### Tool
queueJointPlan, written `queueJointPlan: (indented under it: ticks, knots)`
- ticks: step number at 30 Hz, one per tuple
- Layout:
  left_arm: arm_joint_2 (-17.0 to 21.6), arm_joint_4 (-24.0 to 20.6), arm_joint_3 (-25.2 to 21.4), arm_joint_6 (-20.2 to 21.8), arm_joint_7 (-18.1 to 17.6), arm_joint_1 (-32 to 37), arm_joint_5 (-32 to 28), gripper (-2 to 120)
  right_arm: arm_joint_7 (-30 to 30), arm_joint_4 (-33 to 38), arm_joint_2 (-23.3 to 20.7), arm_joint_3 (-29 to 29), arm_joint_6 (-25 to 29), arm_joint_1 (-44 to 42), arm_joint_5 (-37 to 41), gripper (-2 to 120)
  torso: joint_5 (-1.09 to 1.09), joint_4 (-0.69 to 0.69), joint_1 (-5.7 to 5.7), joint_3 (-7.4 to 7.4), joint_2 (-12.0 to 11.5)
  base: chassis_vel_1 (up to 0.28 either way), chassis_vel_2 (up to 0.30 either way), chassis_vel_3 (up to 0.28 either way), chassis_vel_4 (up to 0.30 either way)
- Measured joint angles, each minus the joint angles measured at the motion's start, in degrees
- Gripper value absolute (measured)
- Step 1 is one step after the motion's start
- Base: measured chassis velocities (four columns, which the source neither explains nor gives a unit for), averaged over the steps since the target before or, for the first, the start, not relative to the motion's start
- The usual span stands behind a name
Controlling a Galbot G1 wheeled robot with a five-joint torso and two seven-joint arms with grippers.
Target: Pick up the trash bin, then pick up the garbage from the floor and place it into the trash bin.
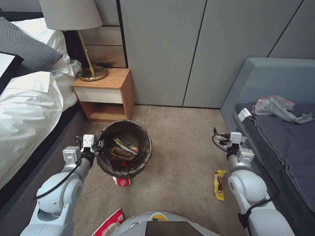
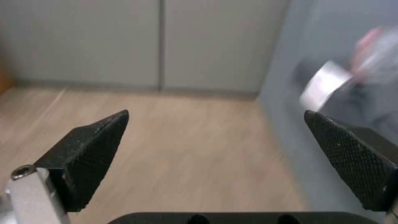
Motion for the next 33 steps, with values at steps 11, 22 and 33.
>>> queueJointPlan:
  ticks: [11,22,33]
  knots:
    - [-0.2,-0.3,-1.2,0.0,0.1,0.3,-0.2,0,6.8,-9.0,-6.7,-9.4,-17.9,7.1,18.1,100,0.0,-0.01,0.0,0.0,0.0,0.0,0.0,0.0,0.0]
    - [0.0,-0.4,-1.1,0.0,0.1,0.4,-0.2,0,9.7,-18.2,-5.8,-11.6,-17.9,8.5,18.9,100,-0.01,0.0,0.0,0.01,0.0,0.0,0.0,0.0,0.0]
    - [0.2,-0.2,-1.0,0.0,0.2,0.5,-0.2,0,9.1,-24.5,-4.2,-10.6,-17.5,8.0,13.4,100,0.0,-0.01,0.0,0.01,0.0,0.0,0.0,0.0,0.0]
